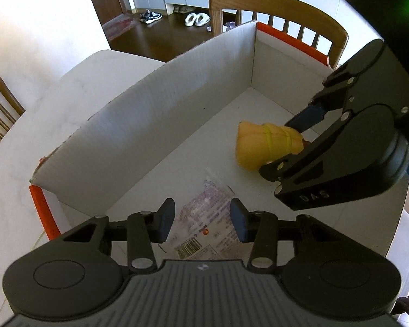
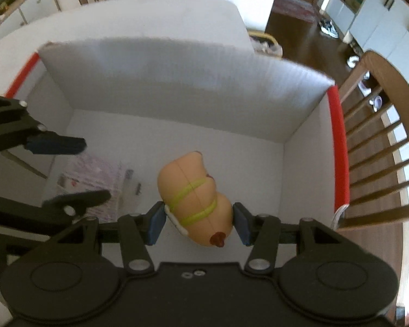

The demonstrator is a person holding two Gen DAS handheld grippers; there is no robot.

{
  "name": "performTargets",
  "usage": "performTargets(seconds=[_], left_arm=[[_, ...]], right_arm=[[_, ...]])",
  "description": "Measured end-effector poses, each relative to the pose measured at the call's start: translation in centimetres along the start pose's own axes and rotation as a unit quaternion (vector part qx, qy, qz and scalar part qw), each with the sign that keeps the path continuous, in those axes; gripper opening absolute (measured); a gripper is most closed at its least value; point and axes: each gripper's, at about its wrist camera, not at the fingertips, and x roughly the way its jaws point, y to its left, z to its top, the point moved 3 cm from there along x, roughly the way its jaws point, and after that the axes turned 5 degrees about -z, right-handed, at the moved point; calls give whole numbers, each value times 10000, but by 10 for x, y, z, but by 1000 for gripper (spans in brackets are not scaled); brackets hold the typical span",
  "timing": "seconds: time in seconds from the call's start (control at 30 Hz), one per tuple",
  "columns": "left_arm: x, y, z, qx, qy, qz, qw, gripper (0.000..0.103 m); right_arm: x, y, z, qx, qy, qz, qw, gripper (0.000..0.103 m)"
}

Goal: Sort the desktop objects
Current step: 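Lower both held items into the red box and open both grippers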

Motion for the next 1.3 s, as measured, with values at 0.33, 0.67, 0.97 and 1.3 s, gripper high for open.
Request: performTargets(seconds=[0.33, 0.67, 0.97, 1.3], left_arm=[[-26, 7, -15, -290, -227, -184, 9992, 44], [-59, 12, -14, -460, -605, -274, 9967, 44], [-81, 8, -24, -585, -818, -258, 9946, 44], [-113, 4, -43, -701, -1123, -325, 9907, 44]], right_arm=[[8, 0, 4, 70, 153, 72, 9998, 56], [-27, -3, -1, 115, -196, 114, 9997, 63], [-69, -7, -17, 340, -615, 239, 9972, 65], [-108, 13, -36, 382, -1080, 242, 9931, 67]])
